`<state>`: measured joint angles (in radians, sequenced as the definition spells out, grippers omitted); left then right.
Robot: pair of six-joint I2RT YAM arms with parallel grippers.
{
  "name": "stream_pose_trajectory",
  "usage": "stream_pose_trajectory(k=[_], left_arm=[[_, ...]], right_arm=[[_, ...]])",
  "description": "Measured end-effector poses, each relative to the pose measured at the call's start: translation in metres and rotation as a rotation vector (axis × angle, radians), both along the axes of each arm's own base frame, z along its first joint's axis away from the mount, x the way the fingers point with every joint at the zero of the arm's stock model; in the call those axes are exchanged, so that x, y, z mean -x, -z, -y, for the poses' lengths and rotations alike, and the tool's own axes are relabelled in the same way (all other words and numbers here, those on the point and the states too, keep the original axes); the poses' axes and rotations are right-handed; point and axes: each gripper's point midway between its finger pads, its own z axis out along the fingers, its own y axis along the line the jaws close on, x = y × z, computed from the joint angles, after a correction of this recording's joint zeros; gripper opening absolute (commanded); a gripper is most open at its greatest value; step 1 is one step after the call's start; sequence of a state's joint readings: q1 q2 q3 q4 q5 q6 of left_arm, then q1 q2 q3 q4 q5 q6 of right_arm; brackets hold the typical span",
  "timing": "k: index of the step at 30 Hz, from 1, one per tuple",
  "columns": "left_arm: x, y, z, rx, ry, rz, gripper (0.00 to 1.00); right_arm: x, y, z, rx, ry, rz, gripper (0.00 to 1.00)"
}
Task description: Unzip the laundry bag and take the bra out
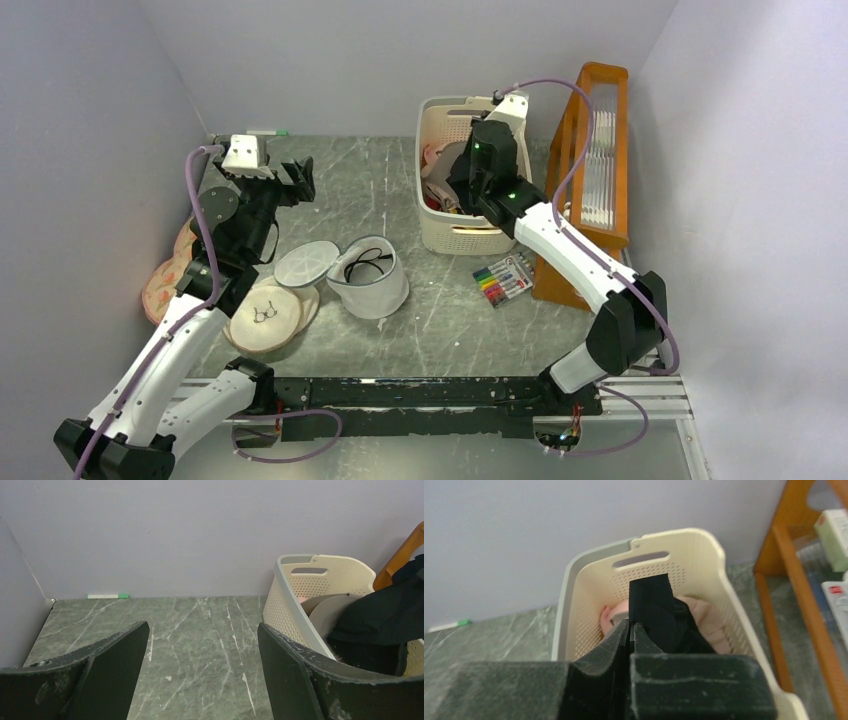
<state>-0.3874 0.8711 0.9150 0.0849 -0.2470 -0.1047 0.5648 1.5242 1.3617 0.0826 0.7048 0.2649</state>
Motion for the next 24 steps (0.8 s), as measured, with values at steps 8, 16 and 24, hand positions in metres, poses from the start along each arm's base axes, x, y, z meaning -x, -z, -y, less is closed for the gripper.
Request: stream_pose_trajectory(k=[8, 16, 24], left_arm=[[-0.001, 0.002, 0.001, -0.002, 0.001, -0.006, 0.91], [-0.002, 0.003, 0.002, -0.004, 0.002, -0.01, 0.91], [-0.002, 0.004, 0.002, -0.004, 0.003, -0.01, 0.92]], right_arm=[[-0.007, 0.059, -0.032, -0.029, -0.117, -0.135, 0.0], [-0.016, 0.151, -0.06, 0.059, -0.208, -0.377, 0.03], [-0.015, 0.156, -0.06, 0.061, -0.212, -0.397, 0.12]])
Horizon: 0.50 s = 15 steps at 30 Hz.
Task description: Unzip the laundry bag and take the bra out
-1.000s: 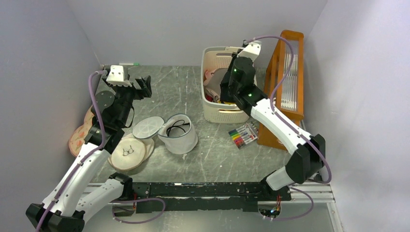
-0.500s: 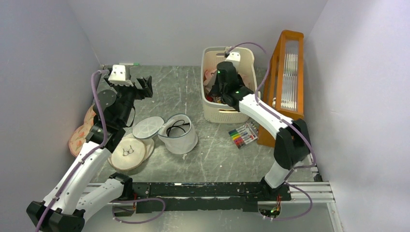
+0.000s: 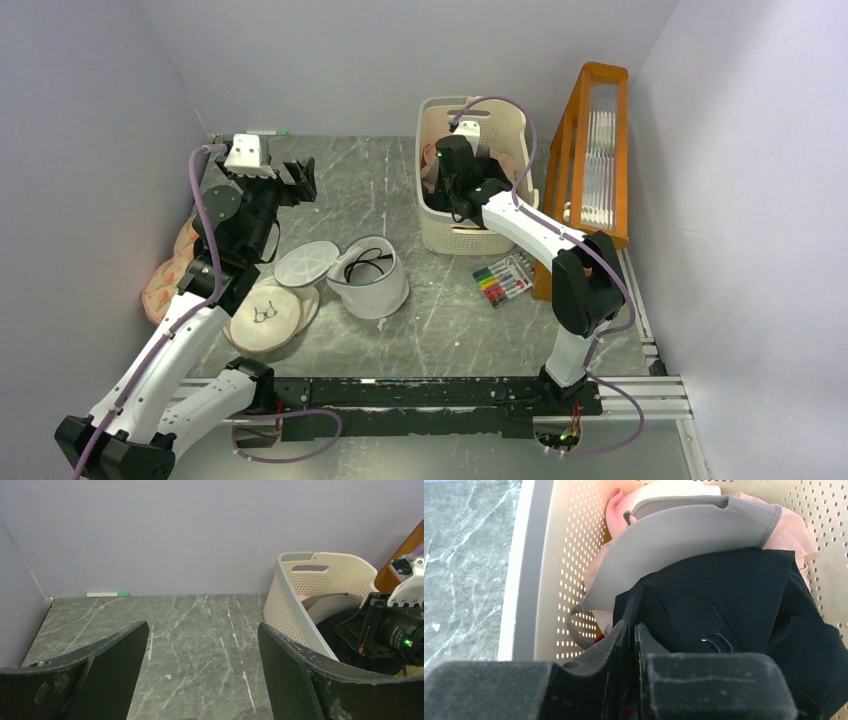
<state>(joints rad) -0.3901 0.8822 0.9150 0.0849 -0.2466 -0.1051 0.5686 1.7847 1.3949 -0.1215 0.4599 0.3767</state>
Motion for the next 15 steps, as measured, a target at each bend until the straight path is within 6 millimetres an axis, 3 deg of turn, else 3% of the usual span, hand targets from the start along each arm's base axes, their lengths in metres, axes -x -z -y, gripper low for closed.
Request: stream_pose_trajectory(k=[7, 10, 15], left_arm=[[0.0, 0.0, 0.0, 0.0, 0.0, -0.001, 0.92], [-0.001, 0.001, 0.0, -0.001, 0.0, -0.002, 0.92], [0.0, 0.001, 0.001, -0.001, 0.002, -0.003, 0.92]], right_arm=[[0.008, -0.005, 0.004, 0.01, -0.006, -0.015, 0.29], [0.018, -0.028, 0.009, -0.011, -0.019, 0.021, 0.38], [0.043, -0.087, 0.019, -0.082, -0.052, 0.134, 0.48]])
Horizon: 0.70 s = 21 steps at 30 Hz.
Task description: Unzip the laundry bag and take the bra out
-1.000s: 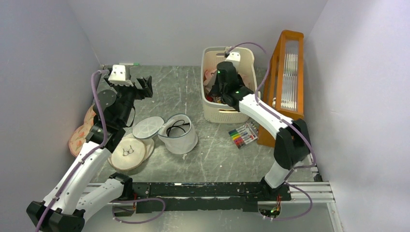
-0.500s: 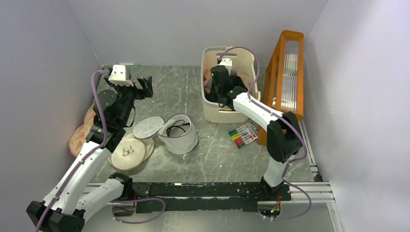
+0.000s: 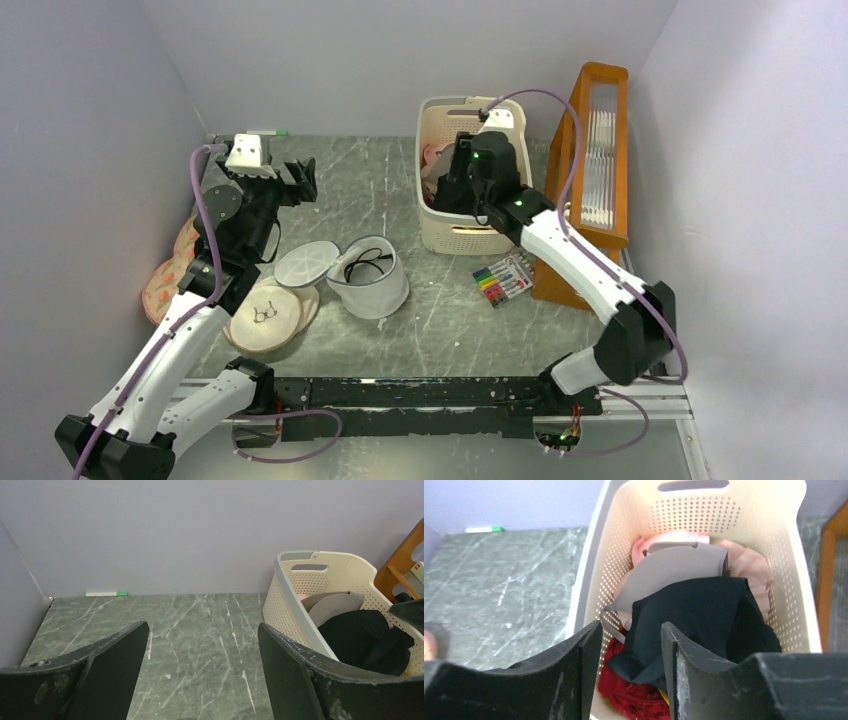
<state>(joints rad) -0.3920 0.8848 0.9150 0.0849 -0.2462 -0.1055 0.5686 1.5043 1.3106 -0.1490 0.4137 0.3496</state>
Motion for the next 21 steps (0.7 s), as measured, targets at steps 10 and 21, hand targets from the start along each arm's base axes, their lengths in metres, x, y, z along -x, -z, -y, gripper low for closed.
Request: stream_pose_trajectory(k=[10, 21], left_arm=[[-0.003, 0.004, 0.004, 0.0, 0.009, -0.013, 0.94], [-0.023, 0.041, 0.03, -0.081, 0.052, -0.14, 0.98]], right_arm=[[0.036, -0.049, -0.009, -0.103, -0.153, 0.079, 0.55], [0.094, -0.02, -0.075, -0.291, -0.491, -0.046, 0.57]])
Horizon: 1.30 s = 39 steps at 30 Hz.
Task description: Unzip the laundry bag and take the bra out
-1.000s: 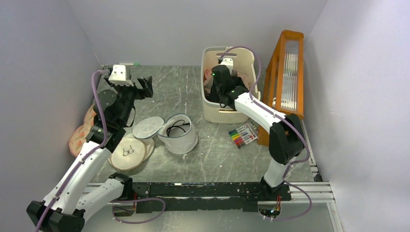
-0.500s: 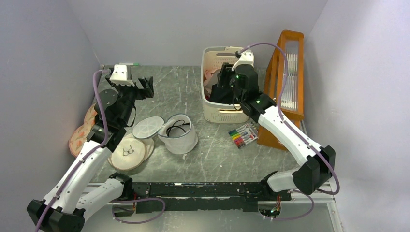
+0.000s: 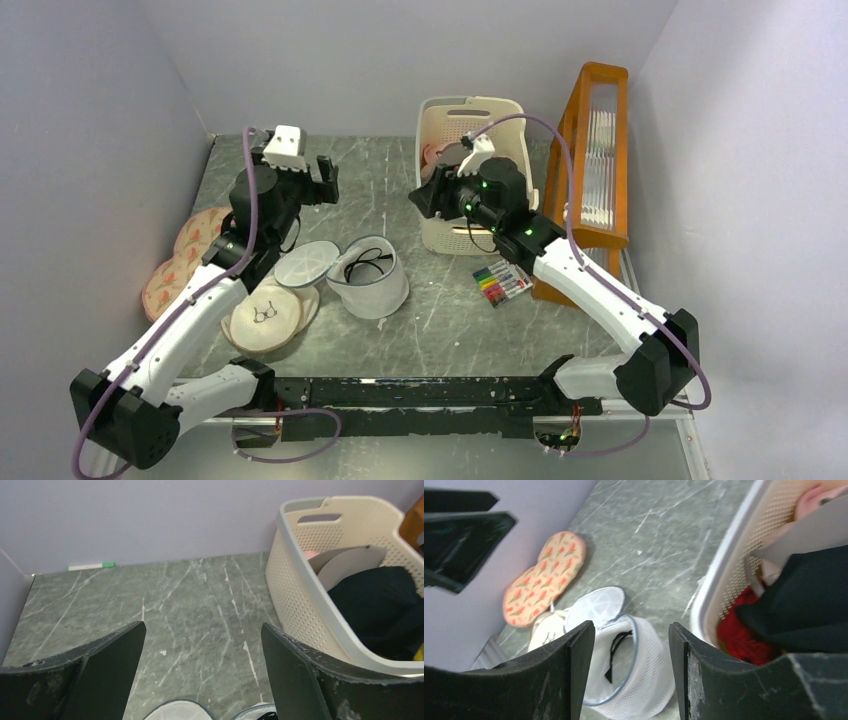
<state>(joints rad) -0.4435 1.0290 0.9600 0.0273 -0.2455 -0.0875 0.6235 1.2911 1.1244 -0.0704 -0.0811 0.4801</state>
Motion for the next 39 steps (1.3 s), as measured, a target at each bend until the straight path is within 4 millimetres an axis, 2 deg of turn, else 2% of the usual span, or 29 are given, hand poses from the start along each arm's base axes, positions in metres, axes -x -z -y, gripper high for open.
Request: stream_pose_trajectory(k=[4, 8, 10, 15, 18, 24, 29, 32, 36, 39], left_arm=[[-0.008, 0.017, 0.001, -0.035, -0.021, -0.076, 0.96], [-0.002, 0.048, 0.003, -0.048, -0.014, -0.196, 0.98], [0.005, 0.068, 0.004, -0.055, 0.004, -0.257, 0.99], [0.036, 0.143, 0.003, -0.125, 0.06, -0.486, 1.0], [0.052, 0.18, 0.006, -0.159, 0.101, -0.614, 0.99], [0.067, 0.23, 0.015, -0.188, 0.164, -0.806, 0.94], [0.076, 0.256, 0.017, -0.212, 0.182, -0.909, 0.79], [0.081, 0.263, 0.017, -0.22, 0.194, -0.943, 0.64], [0.082, 0.257, 0.019, -0.212, 0.21, -0.927, 0.43], [0.081, 0.242, 0.021, -0.195, 0.228, -0.879, 0.33]], right_arm=[[0.016, 0.002, -0.016, -0.008, -0.063, -0.014, 0.57], [0.021, 0.004, -0.014, 0.003, -0.062, -0.011, 0.57], [0.024, 0.006, -0.008, 0.012, -0.049, -0.004, 0.57], [0.028, 0.004, 0.003, 0.027, -0.026, 0.025, 0.57], [0.027, 0.004, 0.004, 0.036, -0.025, 0.032, 0.57], [0.026, 0.013, 0.003, 0.057, -0.034, 0.024, 0.57], [0.028, 0.021, 0.004, 0.064, -0.038, 0.017, 0.58], [0.031, 0.029, 0.006, 0.07, -0.04, 0.012, 0.58], [0.033, 0.029, 0.003, 0.062, -0.055, 0.013, 0.58], [0.035, 0.026, 0.0, 0.048, -0.073, 0.017, 0.58]])
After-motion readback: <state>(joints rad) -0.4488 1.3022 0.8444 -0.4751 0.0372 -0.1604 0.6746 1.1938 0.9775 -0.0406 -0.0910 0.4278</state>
